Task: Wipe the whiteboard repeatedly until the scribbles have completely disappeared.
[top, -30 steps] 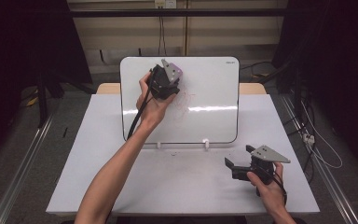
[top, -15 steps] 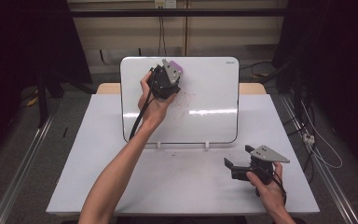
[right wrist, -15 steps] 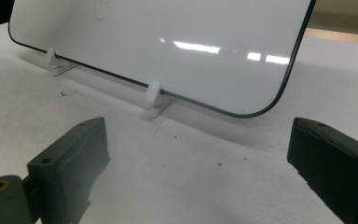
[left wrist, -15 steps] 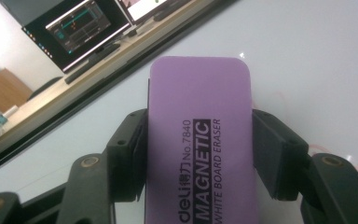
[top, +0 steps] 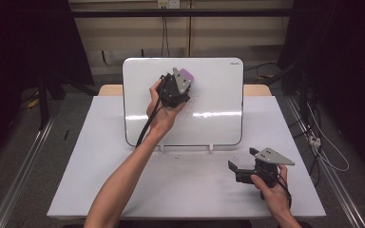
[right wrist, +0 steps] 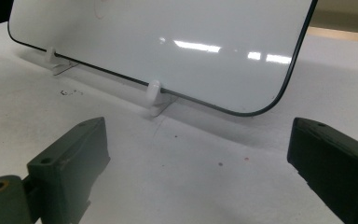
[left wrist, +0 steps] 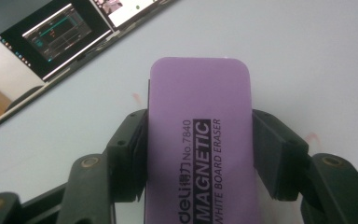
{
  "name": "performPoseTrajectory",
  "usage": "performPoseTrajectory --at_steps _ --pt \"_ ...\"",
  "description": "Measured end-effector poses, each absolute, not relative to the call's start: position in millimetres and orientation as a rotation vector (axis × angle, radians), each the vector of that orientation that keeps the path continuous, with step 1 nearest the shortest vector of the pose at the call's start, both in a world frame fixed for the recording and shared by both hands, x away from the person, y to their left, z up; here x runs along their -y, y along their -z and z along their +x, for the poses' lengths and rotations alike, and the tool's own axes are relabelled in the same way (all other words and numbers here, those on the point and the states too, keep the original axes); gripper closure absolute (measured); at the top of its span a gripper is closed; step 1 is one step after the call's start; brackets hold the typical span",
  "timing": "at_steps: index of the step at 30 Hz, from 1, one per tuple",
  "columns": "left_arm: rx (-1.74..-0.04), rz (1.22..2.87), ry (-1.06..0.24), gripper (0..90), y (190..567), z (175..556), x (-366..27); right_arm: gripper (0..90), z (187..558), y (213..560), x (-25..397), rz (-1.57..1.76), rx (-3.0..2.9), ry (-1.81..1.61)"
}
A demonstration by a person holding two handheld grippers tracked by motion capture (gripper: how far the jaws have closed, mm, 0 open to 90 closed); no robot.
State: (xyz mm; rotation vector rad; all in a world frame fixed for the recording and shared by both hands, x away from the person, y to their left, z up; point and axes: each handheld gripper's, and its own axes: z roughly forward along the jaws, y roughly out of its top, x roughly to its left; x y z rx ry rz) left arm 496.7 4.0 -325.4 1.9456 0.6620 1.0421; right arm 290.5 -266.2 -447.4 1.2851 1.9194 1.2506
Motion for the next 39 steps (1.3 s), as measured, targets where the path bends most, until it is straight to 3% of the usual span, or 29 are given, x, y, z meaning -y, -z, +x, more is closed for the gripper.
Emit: performPoseTrajectory --at_steps 10,17,28,31,39 --pt "-0.733 1.902 -1.100 41.3 303 516 -20 5.1 289 448 268 1.285 -1.918 -1.253" --pt "-0.628 1.968 -1.180 41.3 320 501 0 5.2 289 448 266 1.284 -1.921 -1.251" --pt "-0.551 1.985 -1.075 41.3 348 473 10 5.2 290 448 265 1.281 -1.929 -1.247" --pt "-0.563 1.989 -1.053 41.3 346 477 8 5.2 290 448 265 1.282 -1.929 -1.247" --pt "-0.611 1.962 -1.152 41.3 314 504 -5 5.2 290 448 265 1.283 -1.931 -1.248"
